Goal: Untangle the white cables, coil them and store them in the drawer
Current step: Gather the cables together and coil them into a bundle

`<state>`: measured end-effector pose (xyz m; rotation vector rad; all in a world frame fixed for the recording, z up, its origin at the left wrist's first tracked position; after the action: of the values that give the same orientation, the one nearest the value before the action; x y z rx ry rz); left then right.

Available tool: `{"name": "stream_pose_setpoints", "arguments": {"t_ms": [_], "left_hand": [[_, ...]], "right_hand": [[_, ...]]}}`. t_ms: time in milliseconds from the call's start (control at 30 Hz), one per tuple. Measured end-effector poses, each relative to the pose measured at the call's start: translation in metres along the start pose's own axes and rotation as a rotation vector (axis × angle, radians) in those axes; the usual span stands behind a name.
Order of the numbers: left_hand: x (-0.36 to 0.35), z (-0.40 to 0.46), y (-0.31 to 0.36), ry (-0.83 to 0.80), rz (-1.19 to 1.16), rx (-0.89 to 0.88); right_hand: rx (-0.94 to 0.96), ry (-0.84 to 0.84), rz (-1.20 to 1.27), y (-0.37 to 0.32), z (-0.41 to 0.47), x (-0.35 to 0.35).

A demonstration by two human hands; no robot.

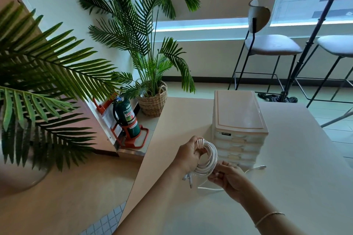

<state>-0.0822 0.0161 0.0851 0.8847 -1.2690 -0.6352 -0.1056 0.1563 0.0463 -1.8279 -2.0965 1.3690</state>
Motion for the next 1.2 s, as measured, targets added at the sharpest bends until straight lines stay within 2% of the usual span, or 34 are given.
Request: {"name": "stream_pose_setpoints", "arguments": {"t_ms": [200,300,400,567,767,1000,1200], "left_hand": [[0.001,0.001,0.004,-0.041,0.057,-0.018],[0.000,0.000,0.004,-0.081,0.083,-0.015],[0.002,0.000,0.003,-0.089,0.100,-0.020],[0.005,0.004,0.007,-0.088,0.082,-0.003],[0.006,0.003,0.008,-0.042,0.083,-0.009],[0.006,0.002,0.003,0.060,0.162,-0.043],[0.006,0.005,0.004,0.116,0.174,-0.040]], "right_hand": [[-0.041,-0.055,0.022,0.002,0.000,-0.001],[-0.096,-0.056,-0.094,-0.001,-0.001,0.003],[-0.072,-0.001,-0.164,-0.005,-0.001,0.003],[-0.012,0.028,0.047,-0.002,0.003,0.000],[0.002,-0.039,0.276,0.006,0.008,-0.009],[-0.043,-0.163,0.149,0.003,0.003,-0.013],[-0.024,-0.156,0.064,-0.001,0.009,-0.010]]}}
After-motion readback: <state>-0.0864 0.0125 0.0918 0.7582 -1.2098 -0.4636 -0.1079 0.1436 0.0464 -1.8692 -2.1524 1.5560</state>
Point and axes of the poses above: each hand's wrist, its own z-axis towards the middle knuckle, its own x-axis out of the back of the hand, y = z × x, the point moved 2 cm from there along z, towards the middle knuckle, and after that the axes turned 10 degrees about -x, right-handed, at the moved point
